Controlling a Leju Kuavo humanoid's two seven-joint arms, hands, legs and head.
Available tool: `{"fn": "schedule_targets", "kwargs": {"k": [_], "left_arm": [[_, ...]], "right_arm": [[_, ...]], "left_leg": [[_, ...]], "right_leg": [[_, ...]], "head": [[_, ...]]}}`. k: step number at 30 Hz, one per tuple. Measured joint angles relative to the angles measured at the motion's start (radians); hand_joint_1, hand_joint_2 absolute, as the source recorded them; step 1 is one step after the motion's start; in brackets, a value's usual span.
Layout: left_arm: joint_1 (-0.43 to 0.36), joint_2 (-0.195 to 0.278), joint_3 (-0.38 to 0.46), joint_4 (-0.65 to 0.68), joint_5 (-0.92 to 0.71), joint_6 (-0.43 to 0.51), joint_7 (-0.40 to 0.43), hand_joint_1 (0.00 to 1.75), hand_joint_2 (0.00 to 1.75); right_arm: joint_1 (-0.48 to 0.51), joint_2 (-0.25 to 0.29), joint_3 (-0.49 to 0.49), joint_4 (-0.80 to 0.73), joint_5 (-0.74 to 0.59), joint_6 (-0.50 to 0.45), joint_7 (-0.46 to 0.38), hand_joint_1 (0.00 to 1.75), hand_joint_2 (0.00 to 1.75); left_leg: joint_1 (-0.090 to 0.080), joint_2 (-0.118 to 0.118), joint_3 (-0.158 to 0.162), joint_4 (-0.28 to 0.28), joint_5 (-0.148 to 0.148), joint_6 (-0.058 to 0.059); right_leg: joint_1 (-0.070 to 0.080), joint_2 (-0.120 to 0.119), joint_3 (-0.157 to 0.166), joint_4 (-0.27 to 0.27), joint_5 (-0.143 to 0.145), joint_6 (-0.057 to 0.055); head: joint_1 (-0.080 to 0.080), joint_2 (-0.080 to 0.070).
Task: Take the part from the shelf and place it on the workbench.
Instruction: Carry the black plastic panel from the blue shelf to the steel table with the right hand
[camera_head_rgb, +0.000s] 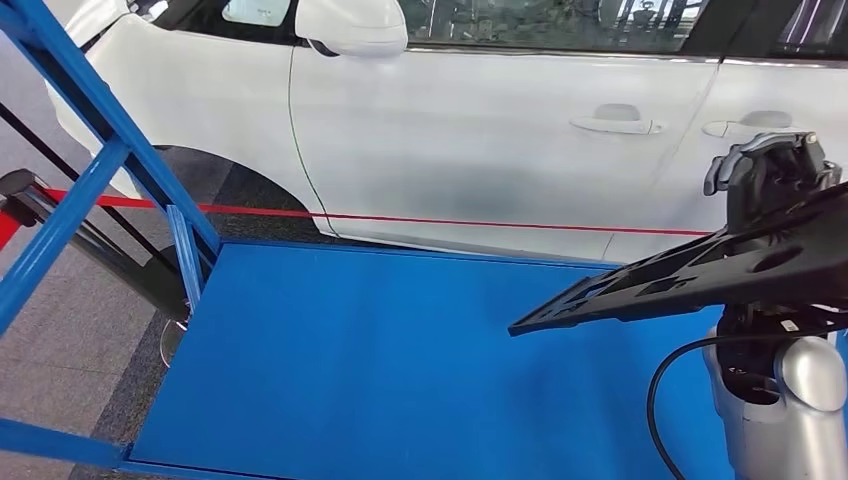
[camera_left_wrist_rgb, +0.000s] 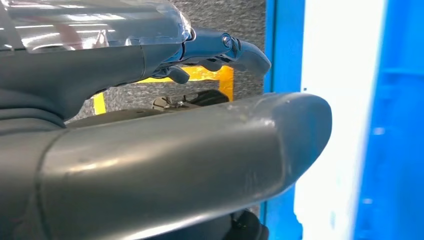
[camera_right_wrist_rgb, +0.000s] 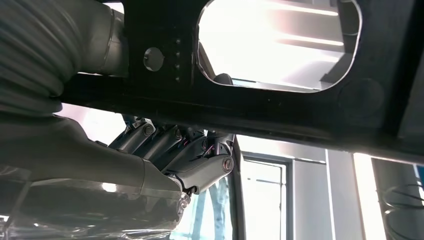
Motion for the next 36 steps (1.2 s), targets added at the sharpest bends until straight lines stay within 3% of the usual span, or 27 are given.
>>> {"fn": "schedule_targets", "kwargs": {"k": [3,5,7,8,10,12,13,14,15,16,17,19,22,23,25,27,28,29,30,32,34,36], "left_arm": [[-0.002,0.007,0.0,0.0,-0.003,0.001,0.004,0.0,0.0],[-0.003,0.012,0.0,-0.001,-0.005,0.002,0.005,0.0,0.0],[-0.001,0.015,0.001,-0.001,-0.008,0.004,0.007,0.0,0.0],[-0.001,0.016,0.001,-0.001,-0.01,0.006,0.009,0.0,0.0],[-0.001,0.02,0.001,-0.001,-0.016,0.01,0.013,0.0,0.0],[-0.001,0.023,0.001,-0.001,-0.021,0.013,0.016,0.0,0.0],[0.0,0.024,0.001,-0.001,-0.022,0.014,0.017,0.0,0.0],[0.0,0.026,0.001,-0.001,-0.023,0.014,0.018,0.0,0.0],[0.001,0.027,0.001,-0.001,-0.023,0.014,0.019,0.0,0.0],[0.001,0.028,0.001,-0.001,-0.023,0.014,0.021,0.0,0.0],[0.001,0.031,0.001,-0.002,-0.024,0.015,0.022,0.0,0.0],[0.003,0.035,0.001,-0.003,-0.025,0.016,0.024,0.0,0.0],[0.008,0.039,0.001,-0.003,-0.029,0.017,0.028,0.0,0.0],[0.01,0.04,0.001,-0.003,-0.031,0.017,0.032,0.0,0.0],[0.01,0.042,0.001,-0.003,-0.035,0.017,0.04,0.0,0.0],[0.006,0.043,0.001,-0.003,-0.038,0.016,0.046,0.0,0.0],[0.004,0.043,0.001,-0.003,-0.039,0.014,0.047,0.0,0.0],[0.002,0.043,0.001,-0.003,-0.041,0.012,0.048,0.0,0.0],[0.001,0.043,0.001,-0.003,-0.043,0.008,0.049,0.0,0.0],[-0.001,0.045,0.001,-0.003,-0.046,0.003,0.051,0.0,0.0],[-0.005,0.049,0.0,-0.004,-0.05,0.001,0.053,0.0,0.0],[-0.008,0.051,0.0,-0.004,-0.053,0.0,0.055,0.0,0.0]], "right_arm": [[-0.025,0.001,0.028,0.012,0.013,-0.006,0.007,1.75,1.75],[-0.041,0.005,0.052,0.022,0.021,-0.014,0.01,1.75,1.75],[-0.05,0.01,0.077,0.033,0.027,-0.022,0.009,1.75,1.75],[-0.055,0.012,0.088,0.038,0.03,-0.027,0.008,1.75,1.75],[-0.068,0.016,0.108,0.049,0.035,-0.039,0.003,1.75,1.75],[-0.077,0.022,0.126,0.059,0.039,-0.05,0.0,1.75,1.75],[-0.079,0.026,0.134,0.064,0.041,-0.054,0.0,1.75,1.75],[-0.08,0.029,0.141,0.069,0.043,-0.056,0.0,1.75,1.75],[-0.083,0.033,0.148,0.073,0.044,-0.058,0.0,1.75,1.75],[-0.086,0.035,0.155,0.077,0.046,-0.059,0.0,1.75,1.75],[-0.089,0.038,0.16,0.081,0.047,-0.061,-0.001,1.75,1.75],[-0.093,0.041,0.171,0.086,0.049,-0.067,-0.005,1.75,1.75],[-0.095,0.045,0.184,0.091,0.05,-0.074,-0.01,1.75,1.75],[-0.098,0.047,0.189,0.092,0.051,-0.078,-0.009,1.75,1.75],[-0.112,0.052,0.204,0.093,0.051,-0.088,-0.002,1.75,1.75],[-0.129,0.057,0.219,0.094,0.051,-0.099,0.007,1.75,1.75],[-0.134,0.059,0.225,0.095,0.051,-0.102,0.01,1.75,1.75],[-0.137,0.06,0.23,0.096,0.052,-0.105,0.011,1.75,1.75],[-0.138,0.06,0.234,0.096,0.052,-0.106,0.011,1.75,1.75],[-0.139,0.061,0.238,0.097,0.052,-0.107,0.011,1.75,1.75],[-0.141,0.061,0.241,0.096,0.052,-0.108,0.009,1.75,1.75],[-0.144,0.061,0.243,0.096,0.051,-0.109,0.007,1.75,1.75]], "left_leg": [[-0.02,0.004,0.131,-0.196,0.051,0.036],[-0.027,0.007,0.152,-0.245,0.057,0.043],[-0.027,0.008,0.147,-0.261,0.078,0.046],[-0.024,0.009,0.145,-0.272,0.091,0.05],[-0.018,0.012,0.134,-0.287,0.118,0.056],[-0.017,0.012,0.111,-0.285,0.133,0.058],[-0.016,0.012,0.098,-0.281,0.14,0.054],[-0.014,0.012,0.085,-0.275,0.145,0.051],[-0.011,0.012,0.07,-0.265,0.15,0.046],[-0.007,0.012,0.054,-0.252,0.152,0.041],[-0.006,0.011,0.039,-0.239,0.154,0.035],[-0.006,0.009,0.018,-0.218,0.158,0.021],[-0.005,0.006,0.002,-0.208,0.17,-0.001],[-0.003,0.005,-0.005,-0.199,0.158,-0.007],[0.001,0.005,-0.032,-0.13,0.083,-0.015],[0.001,0.006,-0.063,-0.008,-0.008,-0.018],[0.001,0.006,-0.069,0.042,-0.029,-0.018],[0.001,0.006,-0.061,0.066,-0.025,-0.016],[0.0,0.006,-0.036,0.056,-0.002,-0.011],[-0.007,0.005,0.058,-0.048,0.043,0.006],[-0.016,0.004,0.155,-0.186,0.037,0.024],[-0.025,0.003,0.187,-0.249,0.029,0.03]], "right_leg": [[0.011,-0.001,-0.013,0.0,0.017,0.002],[0.008,-0.003,-0.017,-0.002,0.029,0.012],[0.004,-0.004,-0.02,-0.005,0.036,0.024],[0.004,-0.003,-0.025,0.003,0.023,0.029],[0.0,0.001,-0.05,0.07,-0.049,0.04],[-0.007,0.003,-0.08,0.185,-0.126,0.05],[-0.012,0.003,-0.085,0.226,-0.135,0.056],[-0.018,0.003,-0.077,0.241,-0.124,0.062],[-0.023,0.002,-0.052,0.22,-0.098,0.068],[-0.029,0.002,-0.011,0.169,-0.073,0.075],[-0.031,0.002,0.032,0.109,-0.066,0.081],[-0.03,0.005,0.081,0.025,-0.075,0.076],[-0.023,0.006,0.067,0.016,-0.071,0.043],[-0.023,0.005,0.059,0.017,-0.062,0.031],[-0.023,0.001,0.038,0.015,-0.043,0.01],[-0.017,0.001,0.012,0.016,-0.022,0.001],[-0.014,0.001,-0.002,0.016,-0.011,0.0],[-0.01,0.001,-0.017,0.017,-0.001,0.0],[-0.007,0.001,-0.03,0.018,0.009,0.0],[-0.002,0.001,-0.052,0.019,0.029,0.001],[-0.002,-0.001,-0.061,0.018,0.047,0.009],[-0.006,-0.003,-0.062,0.009,0.068,0.022]], "head": [[0.0,0.0],[0.0,0.0],[0.0,0.0],[0.002,0.0],[0.006,0.0],[0.008,0.0],[0.008,0.0],[0.008,0.0],[0.008,0.0],[0.008,0.0],[0.01,0.0],[0.011,0.0],[0.011,0.0],[0.01,0.0],[0.007,0.0],[0.005,0.0],[0.005,0.0],[0.005,0.0],[0.005,0.0],[0.005,0.0],[0.005,0.0],[0.001,0.0]]}}
